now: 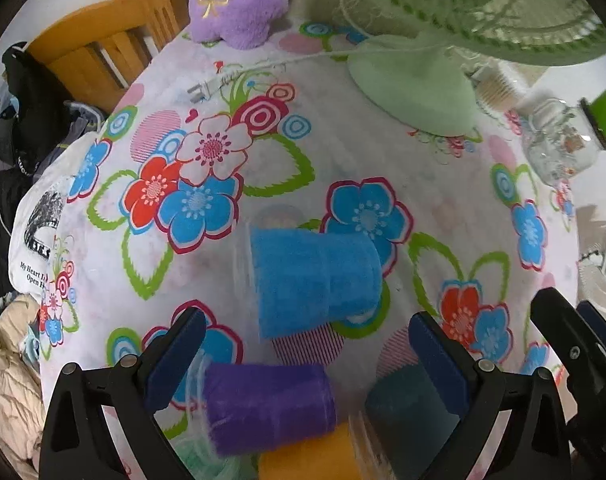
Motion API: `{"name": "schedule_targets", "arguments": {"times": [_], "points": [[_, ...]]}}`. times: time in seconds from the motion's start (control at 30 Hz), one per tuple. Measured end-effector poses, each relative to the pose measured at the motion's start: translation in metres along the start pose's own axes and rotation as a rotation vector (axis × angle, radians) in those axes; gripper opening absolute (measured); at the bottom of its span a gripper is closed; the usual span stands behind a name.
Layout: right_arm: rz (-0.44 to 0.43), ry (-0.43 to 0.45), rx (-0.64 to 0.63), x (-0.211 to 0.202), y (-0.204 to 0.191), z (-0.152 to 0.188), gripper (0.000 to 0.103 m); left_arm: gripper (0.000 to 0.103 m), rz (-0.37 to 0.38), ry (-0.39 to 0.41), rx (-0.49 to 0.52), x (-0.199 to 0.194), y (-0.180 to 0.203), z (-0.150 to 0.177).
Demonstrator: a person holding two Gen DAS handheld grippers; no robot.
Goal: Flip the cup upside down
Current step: 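Reach the left gripper to the blue cup lying on its side and close, then lift the blue cup off the table with the left gripper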
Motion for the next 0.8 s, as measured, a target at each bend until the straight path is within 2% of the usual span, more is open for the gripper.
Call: {"name": "schedule_targets", "arguments": {"times": [0.33,0.37,0.5,0.8], "points": [[-0.035,-0.065,0.015,0.040,-0.001,0.000,0.096,0.099,-0.044,-0.032,-0.067,0.037,-0.004,-0.007],[-0.035,-0.070,0.016,0.042,0.000,0.001,0.096,0.097,-0.045,-0.026,-0.054,0.039,-0.003,-0.008],[-0.038,-0.088,0.018,0.049,0.001,0.003,0.096,0.077,-0.039,-0.012,-0.004,0.044,0.003,-0.008],[-0.045,-0.073,0.037,0.032,0.003,0.006,0.096,0.077,-0.009,0.043,0.060,0.020,0.009,-0.010]]}}
Point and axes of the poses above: each gripper's, at about its wrist camera, not at the fingertips, and x roughly the way its jaws point, y to its right, z to its underside, the point moved 10 cm from there along x, roughly the way its jaws point, and after that the axes turned 2 degrees about -z, right-handed, at the moved point
